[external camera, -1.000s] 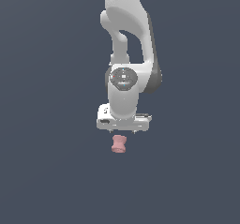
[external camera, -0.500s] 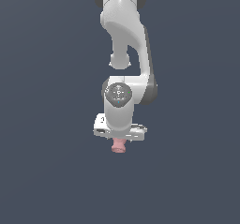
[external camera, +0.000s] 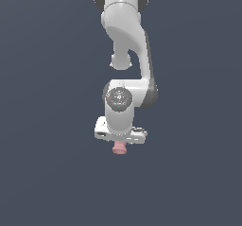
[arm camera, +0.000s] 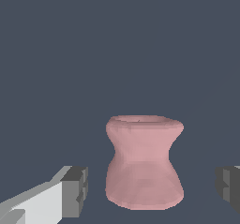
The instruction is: Pick up the object and move it to a goal position.
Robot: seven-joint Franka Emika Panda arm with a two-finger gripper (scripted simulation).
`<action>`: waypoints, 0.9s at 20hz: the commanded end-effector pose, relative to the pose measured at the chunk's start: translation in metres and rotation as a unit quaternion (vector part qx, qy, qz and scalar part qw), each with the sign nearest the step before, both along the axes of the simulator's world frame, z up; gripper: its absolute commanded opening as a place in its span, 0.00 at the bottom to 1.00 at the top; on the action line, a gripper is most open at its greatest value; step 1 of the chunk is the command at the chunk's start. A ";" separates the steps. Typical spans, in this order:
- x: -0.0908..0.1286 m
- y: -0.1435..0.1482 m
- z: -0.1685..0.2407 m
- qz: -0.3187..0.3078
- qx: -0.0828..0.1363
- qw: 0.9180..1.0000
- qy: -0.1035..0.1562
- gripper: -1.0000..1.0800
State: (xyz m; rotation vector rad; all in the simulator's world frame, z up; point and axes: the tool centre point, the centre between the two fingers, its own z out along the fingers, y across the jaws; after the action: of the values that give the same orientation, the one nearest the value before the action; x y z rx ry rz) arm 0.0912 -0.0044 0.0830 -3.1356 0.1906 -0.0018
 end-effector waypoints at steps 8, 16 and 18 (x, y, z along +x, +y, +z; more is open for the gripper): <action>-0.001 0.000 -0.042 -0.001 0.000 1.000 0.001 0.96; 0.000 0.000 -0.042 -0.001 0.000 1.000 0.001 0.00; 0.000 0.000 -0.042 -0.001 0.000 1.000 0.001 0.00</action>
State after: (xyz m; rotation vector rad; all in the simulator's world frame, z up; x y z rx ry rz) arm 0.0914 -0.0047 0.0411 -3.1357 0.1934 0.0005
